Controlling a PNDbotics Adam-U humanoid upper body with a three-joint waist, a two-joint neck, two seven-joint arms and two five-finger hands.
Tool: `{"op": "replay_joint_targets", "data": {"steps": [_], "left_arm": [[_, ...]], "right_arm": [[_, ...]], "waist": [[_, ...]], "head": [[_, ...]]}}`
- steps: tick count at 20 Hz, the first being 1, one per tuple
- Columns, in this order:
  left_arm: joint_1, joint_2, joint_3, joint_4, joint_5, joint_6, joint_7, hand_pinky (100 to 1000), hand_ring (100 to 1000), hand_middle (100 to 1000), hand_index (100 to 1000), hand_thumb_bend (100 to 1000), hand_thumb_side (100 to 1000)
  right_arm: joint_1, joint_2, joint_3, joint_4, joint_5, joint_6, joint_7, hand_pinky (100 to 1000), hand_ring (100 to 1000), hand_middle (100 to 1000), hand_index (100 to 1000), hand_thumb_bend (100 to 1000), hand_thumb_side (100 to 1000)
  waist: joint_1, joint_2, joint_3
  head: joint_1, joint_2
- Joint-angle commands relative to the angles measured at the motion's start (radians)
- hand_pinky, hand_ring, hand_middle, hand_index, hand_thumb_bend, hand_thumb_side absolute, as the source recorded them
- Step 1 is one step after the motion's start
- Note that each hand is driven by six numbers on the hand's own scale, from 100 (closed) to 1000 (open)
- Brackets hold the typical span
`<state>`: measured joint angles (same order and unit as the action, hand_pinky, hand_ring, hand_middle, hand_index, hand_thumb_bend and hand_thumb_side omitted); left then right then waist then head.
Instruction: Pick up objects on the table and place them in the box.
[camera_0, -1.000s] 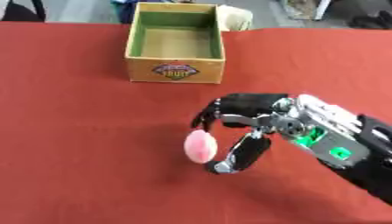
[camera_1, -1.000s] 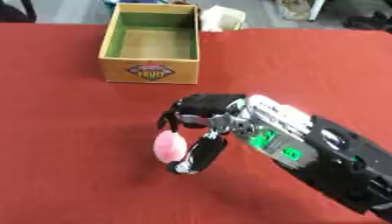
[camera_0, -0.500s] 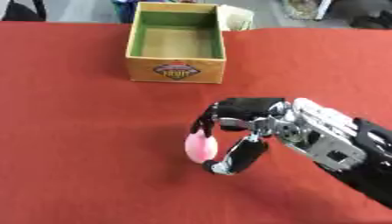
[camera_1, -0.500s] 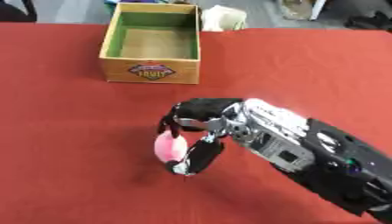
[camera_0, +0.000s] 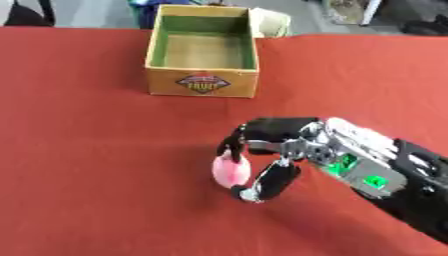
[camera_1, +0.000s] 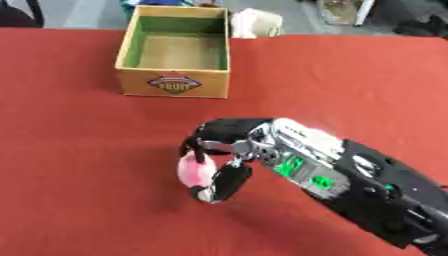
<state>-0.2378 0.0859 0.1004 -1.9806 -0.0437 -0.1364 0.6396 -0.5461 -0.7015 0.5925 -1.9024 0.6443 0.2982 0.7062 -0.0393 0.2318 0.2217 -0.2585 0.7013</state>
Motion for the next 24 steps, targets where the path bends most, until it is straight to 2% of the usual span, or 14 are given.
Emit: {"op": "replay_joint_targets", "data": {"steps": [1,9,13,14,16,21,22,24], "left_arm": [[-0.007,0.003,-0.005,-0.019,0.007,0.0,-0.005,489,483,361,501,100,686],[-0.006,0.001,-0.005,-0.019,0.009,0.001,-0.01,490,483,360,497,100,686],[-0.006,0.0,-0.005,-0.019,0.01,0.003,-0.012,490,483,360,495,100,685],[-0.006,0.0,-0.005,-0.019,0.01,0.003,-0.012,490,483,360,495,100,685],[-0.005,0.0,-0.005,-0.019,0.01,0.004,-0.013,490,483,360,494,100,685],[-0.005,0.0,-0.005,-0.019,0.01,0.005,-0.013,490,484,360,494,100,686],[-0.005,0.0,-0.005,-0.019,0.01,0.005,-0.013,491,484,360,494,100,686],[-0.005,0.0,-0.005,-0.019,0.01,0.006,-0.013,491,484,360,493,100,687]], "right_arm": [[-0.018,-0.004,-0.003,0.026,0.029,-0.004,-0.011,724,803,656,937,306,416],[-0.027,0.019,0.004,0.108,0.069,-0.023,-0.037,726,805,657,937,305,414],[-0.031,0.024,0.001,0.117,0.059,-0.024,-0.058,706,783,590,803,254,422],[-0.031,0.025,-0.001,0.115,0.054,-0.022,-0.068,694,769,555,751,214,410],[-0.032,0.025,-0.005,0.111,0.042,-0.013,-0.095,674,743,506,695,100,360],[-0.033,0.021,-0.015,0.092,0.022,0.024,-0.2,616,650,412,579,100,132],[-0.033,0.02,-0.015,0.087,0.019,0.03,-0.222,606,638,402,568,100,100],[-0.033,0.017,-0.015,0.077,0.014,0.04,-0.257,586,617,384,548,100,100]], "waist": [[0.004,-0.011,0.001],[0.004,-0.007,0.004],[0.004,-0.006,0.004],[0.004,-0.006,0.004],[0.004,-0.007,0.004],[0.005,-0.008,0.003],[0.005,-0.008,0.002],[0.005,-0.008,0.002]], "head": [[-0.004,-0.012],[-0.007,-0.016],[-0.007,-0.017],[-0.007,-0.017],[-0.007,-0.017],[-0.007,-0.017],[-0.007,-0.017],[-0.008,-0.015]]}}
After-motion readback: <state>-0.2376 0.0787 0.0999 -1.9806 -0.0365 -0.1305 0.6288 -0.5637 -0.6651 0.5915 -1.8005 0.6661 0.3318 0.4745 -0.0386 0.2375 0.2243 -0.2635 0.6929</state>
